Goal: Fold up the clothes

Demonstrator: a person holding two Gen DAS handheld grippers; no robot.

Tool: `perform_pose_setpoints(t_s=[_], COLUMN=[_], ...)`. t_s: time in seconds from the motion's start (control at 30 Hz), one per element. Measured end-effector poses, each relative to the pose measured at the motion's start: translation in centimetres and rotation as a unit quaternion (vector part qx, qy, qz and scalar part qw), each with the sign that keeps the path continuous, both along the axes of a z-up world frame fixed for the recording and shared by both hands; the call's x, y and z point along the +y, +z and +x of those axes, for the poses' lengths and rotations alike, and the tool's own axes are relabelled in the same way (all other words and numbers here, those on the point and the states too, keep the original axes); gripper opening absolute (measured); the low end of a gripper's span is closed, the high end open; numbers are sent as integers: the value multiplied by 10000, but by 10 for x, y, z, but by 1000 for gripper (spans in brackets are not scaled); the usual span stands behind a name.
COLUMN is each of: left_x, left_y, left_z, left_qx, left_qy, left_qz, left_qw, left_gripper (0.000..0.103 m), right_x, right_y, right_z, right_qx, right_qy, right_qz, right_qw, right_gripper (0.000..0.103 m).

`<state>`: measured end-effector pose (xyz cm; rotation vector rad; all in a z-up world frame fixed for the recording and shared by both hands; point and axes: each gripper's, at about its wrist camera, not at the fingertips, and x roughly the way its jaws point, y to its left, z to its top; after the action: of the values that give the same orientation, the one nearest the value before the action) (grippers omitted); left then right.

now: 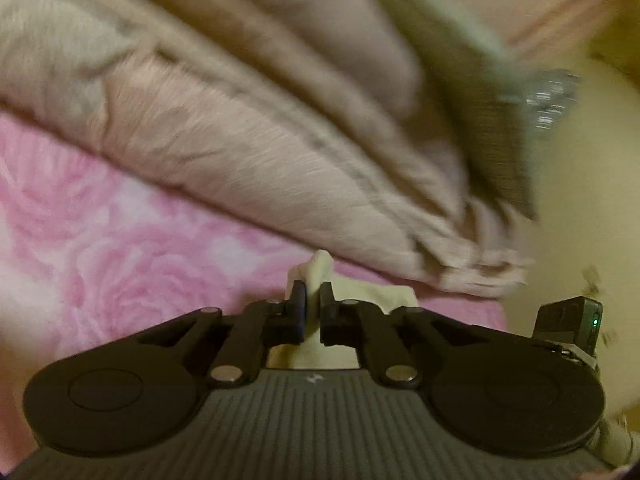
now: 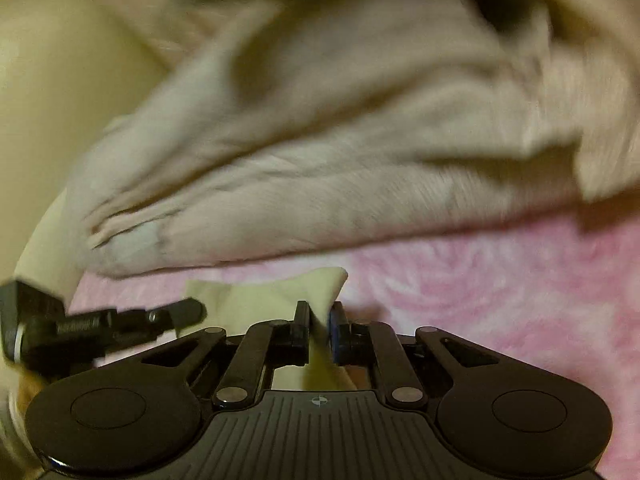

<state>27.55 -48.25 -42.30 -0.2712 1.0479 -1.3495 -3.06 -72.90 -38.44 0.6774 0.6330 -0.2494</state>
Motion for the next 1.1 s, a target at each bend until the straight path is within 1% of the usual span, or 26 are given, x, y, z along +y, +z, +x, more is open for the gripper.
perform_pose_setpoints(t_s=[0.03,0.1,0.13,0.17,0.2,0.23,0.27,0.3,0.33,0.37,0.4,0.5,0.53,0.57,0.63,0.7,0.77,0.8,0.83,0.87,0.9,0.93,0.97,1.0,1.03,1.1], left_x=[15,43,57,71,83,93,100,108,115,122,127,138,135,128,95,59,35,33,34,36,42,49,51,54,58,74], left_y=[5,14,15,15,12,6,-1,-6,-9,-10,-6,15,24,32,44,46,36,28,17,9,4,3,6,12,19,37], left_z=[-9,-30,-41,-52,-64,-76,-88,-97,-106,-110,-107,-86,-79,-75,-73,-78,-88,-98,-111,-126,-143,-157,-164,-166,-167,-172], left_qx=[-130,-470,-620,-752,-842,-869,-900,-1046,-1269,-1421,-1400,-1088,-1047,-1022,-1010,-1025,-1131,-1236,-1384,-1649,-2154,-2633,-2861,-2949,-3009,-3091], left_qy=[-64,-203,-284,-376,-518,-707,-900,-1053,-1172,-1205,-1051,-276,8,203,206,-99,-443,-640,-861,-1096,-1257,-1310,-1293,-1197,-1063,-795], left_qz=[-143,-292,-270,-169,21,291,588,890,1180,1356,1335,960,756,625,546,671,930,1101,1324,1519,1498,1381,1356,1320,1249,1024], left_qw=[9998,9983,9973,9963,9951,9933,9901,9849,9779,9731,9755,9890,9916,9926,9932,9924,9882,9841,9777,9684,9567,9458,9397,9388,9394,9422], left_gripper=[3,3,4,5,5,6,6,6,6,6,6,6,6,7,9,11,10,10,10,11,12,12,12,12,12,12], right_x=[14,42,56,71,84,95,104,112,116,117,116,104,100,95,88,85,93,100,109,123,137,151,159,163,163,168], right_y=[8,24,29,27,25,18,10,4,4,8,14,42,50,53,52,46,32,23,10,-4,-16,-18,-16,-13,-6,12], right_z=[-12,-37,-49,-58,-66,-73,-79,-87,-94,-100,-104,-105,-101,-93,-75,-55,-41,-36,-32,-28,-27,-28,-26,-25,-27,-45], right_qx=[-73,-217,-206,-13,216,561,979,1337,1471,1394,1285,721,518,418,323,307,584,804,1130,1466,1671,1635,1697,1743,1718,1514], right_qy=[148,443,597,766,945,1121,1244,1311,1243,1129,1006,561,382,206,-44,-172,-106,-16,175,417,666,883,985,1031,939,685], right_qz=[-261,-781,-977,-1037,-1048,-958,-872,-817,-815,-785,-747,-582,-498,-381,-188,-145,-290,-409,-629,-1000,-1466,-2013,-2271,-2420,-2350,-2271], right_qw=[9995,9957,9932,9917,9898,9875,9835,9789,9779,9806,9838,9941,9967,9982,9993,9993,9978,9959,9915,9832,9727,9618,9539,9489,9521,9596], right_gripper=[8,9,9,9,10,14,30,47,48,48,48,48,48,48,47,47,47,47,47,45,45,45,45,45,45,45])
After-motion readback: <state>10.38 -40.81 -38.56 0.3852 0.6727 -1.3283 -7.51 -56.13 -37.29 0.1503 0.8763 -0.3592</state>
